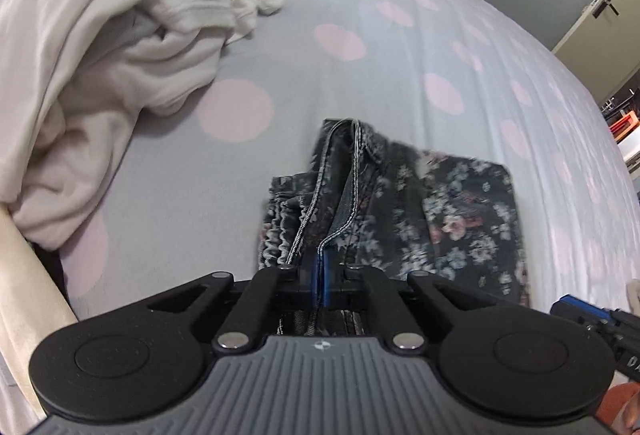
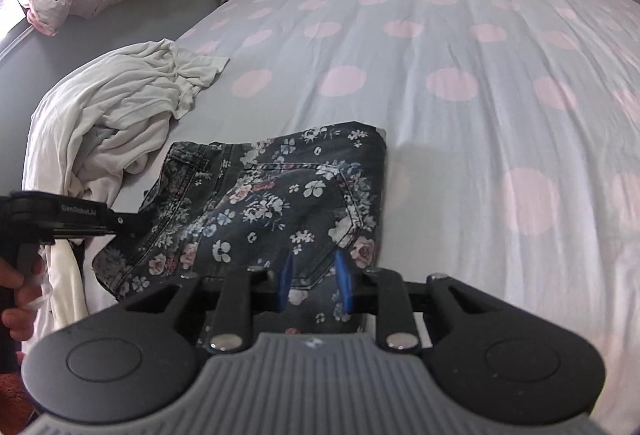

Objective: Fold clothes
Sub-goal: 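Lay the trouser bundle flat on the sheet and open the right gripper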

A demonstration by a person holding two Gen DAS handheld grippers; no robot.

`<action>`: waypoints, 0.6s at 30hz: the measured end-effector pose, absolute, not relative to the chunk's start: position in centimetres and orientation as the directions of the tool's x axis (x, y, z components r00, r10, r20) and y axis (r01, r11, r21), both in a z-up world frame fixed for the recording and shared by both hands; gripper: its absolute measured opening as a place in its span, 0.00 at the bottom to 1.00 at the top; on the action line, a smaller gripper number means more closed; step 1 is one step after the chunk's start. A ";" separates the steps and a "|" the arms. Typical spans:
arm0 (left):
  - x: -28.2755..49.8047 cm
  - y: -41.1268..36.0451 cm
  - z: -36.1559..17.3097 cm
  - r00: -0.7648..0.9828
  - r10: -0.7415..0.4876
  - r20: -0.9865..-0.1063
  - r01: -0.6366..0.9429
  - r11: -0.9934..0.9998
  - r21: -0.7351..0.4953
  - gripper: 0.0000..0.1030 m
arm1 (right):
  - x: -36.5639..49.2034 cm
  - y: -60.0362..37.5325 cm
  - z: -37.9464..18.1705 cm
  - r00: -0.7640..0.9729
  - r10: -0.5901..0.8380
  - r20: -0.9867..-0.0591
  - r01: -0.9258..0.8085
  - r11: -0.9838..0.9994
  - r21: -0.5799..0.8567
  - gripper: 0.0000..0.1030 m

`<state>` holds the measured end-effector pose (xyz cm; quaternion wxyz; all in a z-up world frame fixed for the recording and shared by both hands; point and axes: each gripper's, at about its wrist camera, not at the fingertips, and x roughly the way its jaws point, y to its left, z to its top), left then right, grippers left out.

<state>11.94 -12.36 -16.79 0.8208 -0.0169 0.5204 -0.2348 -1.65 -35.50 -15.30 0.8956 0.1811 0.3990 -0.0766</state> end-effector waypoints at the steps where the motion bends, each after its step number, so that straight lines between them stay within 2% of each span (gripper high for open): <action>1: 11.9 -12.4 -17.2 0.353 -0.396 -0.848 0.373 0.891 -0.261 0.01 | -1.4 -35.5 -15.7 0.667 0.015 -0.745 0.276 0.923 0.266 0.26; 5: 11.7 -12.9 -18.4 0.365 -0.376 -0.852 0.399 0.890 -0.222 0.03 | -0.6 -35.6 -17.8 0.646 0.045 -0.762 0.261 0.925 0.275 0.26; 10: 12.2 -12.0 -19.3 0.340 -0.416 -0.844 0.368 0.884 -0.287 0.03 | 0.3 -35.7 -21.2 0.599 0.057 -0.798 0.252 0.933 0.256 0.26; 18: 11.9 -10.7 -18.2 0.370 -0.459 -0.808 0.328 0.878 -0.348 0.03 | -1.2 -36.6 -21.3 0.635 0.093 -0.767 0.242 0.919 0.312 0.26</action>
